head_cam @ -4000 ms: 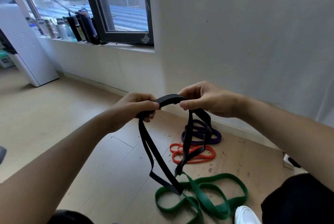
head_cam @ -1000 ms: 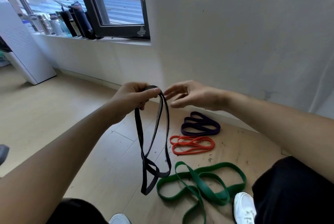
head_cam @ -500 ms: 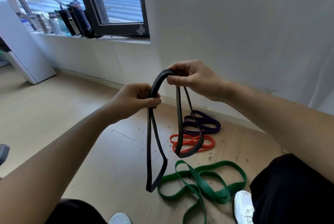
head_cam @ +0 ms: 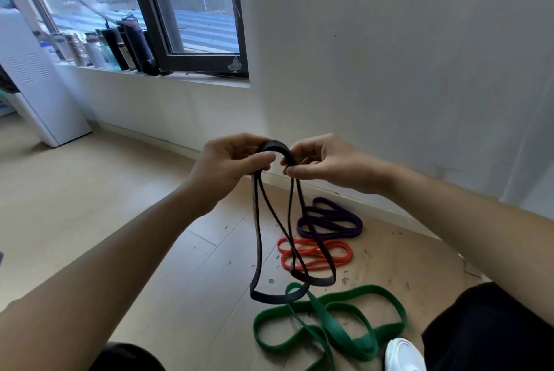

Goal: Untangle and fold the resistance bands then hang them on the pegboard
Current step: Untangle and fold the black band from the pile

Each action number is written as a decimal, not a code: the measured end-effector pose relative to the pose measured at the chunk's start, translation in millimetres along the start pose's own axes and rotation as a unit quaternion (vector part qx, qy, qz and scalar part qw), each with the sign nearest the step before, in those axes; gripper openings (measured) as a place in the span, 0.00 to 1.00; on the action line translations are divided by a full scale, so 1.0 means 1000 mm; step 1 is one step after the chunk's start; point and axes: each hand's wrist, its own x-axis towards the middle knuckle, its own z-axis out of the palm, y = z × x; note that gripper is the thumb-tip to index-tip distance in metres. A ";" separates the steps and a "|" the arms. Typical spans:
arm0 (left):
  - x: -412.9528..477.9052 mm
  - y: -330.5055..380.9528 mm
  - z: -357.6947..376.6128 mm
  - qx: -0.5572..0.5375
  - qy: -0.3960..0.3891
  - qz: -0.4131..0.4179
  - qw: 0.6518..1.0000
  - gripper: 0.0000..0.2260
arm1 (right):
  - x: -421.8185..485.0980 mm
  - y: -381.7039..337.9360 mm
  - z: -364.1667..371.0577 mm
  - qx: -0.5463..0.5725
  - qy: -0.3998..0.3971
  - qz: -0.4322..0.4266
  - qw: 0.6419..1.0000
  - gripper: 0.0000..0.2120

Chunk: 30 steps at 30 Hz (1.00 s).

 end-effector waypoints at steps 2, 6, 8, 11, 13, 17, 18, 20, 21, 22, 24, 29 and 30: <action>0.001 0.000 0.007 0.024 -0.015 0.006 1.000 0.14 | 0.000 -0.003 0.004 0.000 0.014 -0.015 1.000 0.11; 0.005 -0.001 0.012 0.073 -0.018 0.020 0.997 0.12 | 0.001 -0.007 0.001 -0.041 0.043 -0.037 0.998 0.11; 0.006 -0.004 0.012 0.103 -0.026 0.009 0.994 0.12 | 0.001 -0.008 -0.003 -0.054 0.047 -0.037 0.997 0.10; 0.006 -0.010 0.010 0.150 -0.057 -0.019 0.987 0.12 | 0.001 -0.011 -0.007 -0.053 0.057 -0.048 0.996 0.09; 0.004 -0.012 0.008 0.156 -0.060 -0.021 0.986 0.11 | 0.000 -0.011 -0.008 -0.043 0.061 -0.052 0.996 0.09; 0.004 -0.009 0.002 0.094 -0.018 -0.009 0.995 0.11 | 0.001 -0.008 -0.010 -0.043 0.058 -0.041 0.997 0.10; 0.004 -0.008 0.002 0.082 -0.011 -0.006 0.997 0.11 | 0.001 -0.007 -0.010 -0.042 0.054 -0.037 0.997 0.10; 0.004 -0.007 0.004 0.066 -0.014 -0.002 0.998 0.10 | 0.001 -0.007 -0.007 -0.048 0.045 -0.039 0.997 0.11; 0.003 -0.007 0.006 0.061 -0.021 0.000 0.998 0.10 | 0.001 -0.008 -0.005 -0.061 0.044 -0.045 0.996 0.12; 0.002 -0.007 0.008 0.058 -0.028 0.002 0.998 0.11 | 0.000 -0.009 -0.003 -0.077 0.044 -0.054 0.995 0.13; 0.003 -0.008 0.010 0.051 -0.031 0.004 0.998 0.11 | 0.000 -0.011 -0.002 -0.092 0.044 -0.067 0.993 0.14; 0.005 -0.012 0.011 0.044 -0.031 -0.009 0.999 0.12 | -0.002 -0.014 -0.008 -0.057 0.060 -0.082 0.993 0.13; 0.005 -0.013 0.013 0.041 -0.039 -0.015 0.998 0.13 | -0.002 -0.014 -0.008 -0.050 0.064 -0.086 0.993 0.13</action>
